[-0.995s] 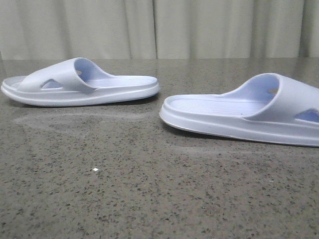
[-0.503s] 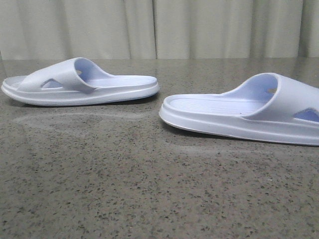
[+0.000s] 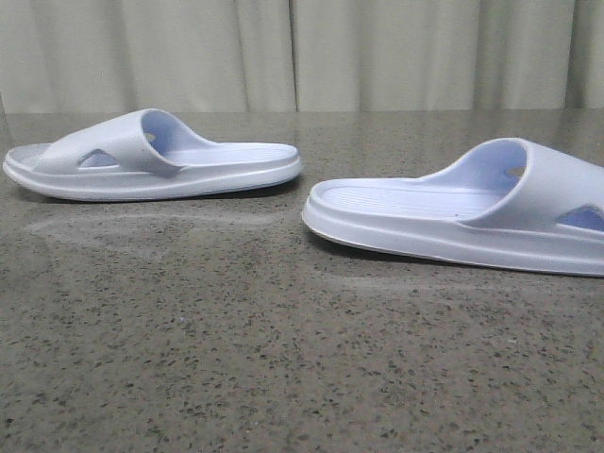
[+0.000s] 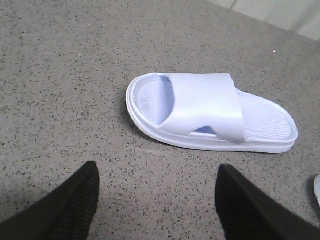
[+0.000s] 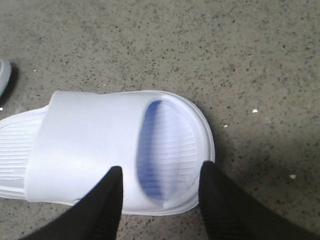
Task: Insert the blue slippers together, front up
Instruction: 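Grasp each slipper's heel rim, left gripper one slipper, right gripper the other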
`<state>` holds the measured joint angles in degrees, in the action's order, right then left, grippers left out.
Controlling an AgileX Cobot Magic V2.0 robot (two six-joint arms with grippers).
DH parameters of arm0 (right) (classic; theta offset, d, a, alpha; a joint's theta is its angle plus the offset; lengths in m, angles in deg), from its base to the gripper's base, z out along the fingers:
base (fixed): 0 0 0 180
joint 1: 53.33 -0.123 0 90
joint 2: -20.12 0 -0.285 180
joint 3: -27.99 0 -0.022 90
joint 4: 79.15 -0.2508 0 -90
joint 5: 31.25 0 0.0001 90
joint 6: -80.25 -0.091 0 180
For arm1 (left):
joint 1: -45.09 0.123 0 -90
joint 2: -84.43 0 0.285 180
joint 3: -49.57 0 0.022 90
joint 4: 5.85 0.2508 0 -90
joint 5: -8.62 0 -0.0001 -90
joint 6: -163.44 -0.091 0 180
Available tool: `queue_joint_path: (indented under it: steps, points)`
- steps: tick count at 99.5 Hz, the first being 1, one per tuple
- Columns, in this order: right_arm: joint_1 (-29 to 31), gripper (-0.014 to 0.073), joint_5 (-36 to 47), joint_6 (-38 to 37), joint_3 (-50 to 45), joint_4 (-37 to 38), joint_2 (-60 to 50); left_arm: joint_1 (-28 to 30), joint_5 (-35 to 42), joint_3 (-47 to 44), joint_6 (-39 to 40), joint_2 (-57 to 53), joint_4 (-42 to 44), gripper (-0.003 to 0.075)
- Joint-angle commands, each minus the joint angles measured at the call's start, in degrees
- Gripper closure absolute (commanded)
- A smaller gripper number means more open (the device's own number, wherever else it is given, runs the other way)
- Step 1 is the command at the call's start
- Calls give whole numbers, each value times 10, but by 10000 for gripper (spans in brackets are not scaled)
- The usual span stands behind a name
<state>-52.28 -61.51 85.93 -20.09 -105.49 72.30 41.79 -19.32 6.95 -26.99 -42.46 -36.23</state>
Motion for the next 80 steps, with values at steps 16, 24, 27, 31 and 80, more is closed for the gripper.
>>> queue_joint_path:
  steps: [16,24,27,31,80]
  points:
    - [25,296,61,7,19,-1,48,-6,28,35,-7,27,-18,274]
    - [49,297,52,10,21,-1,56,-6,30,35,-16,31,-18,274]
    - [58,298,45,17,23,-1,59,-6,32,35,-16,32,-18,274]
    - [66,298,39,31,30,-3,66,-6,34,35,-16,33,-18,274]
    - [114,298,-105,174,117,-113,196,-6,52,38,-23,50,-18,274]
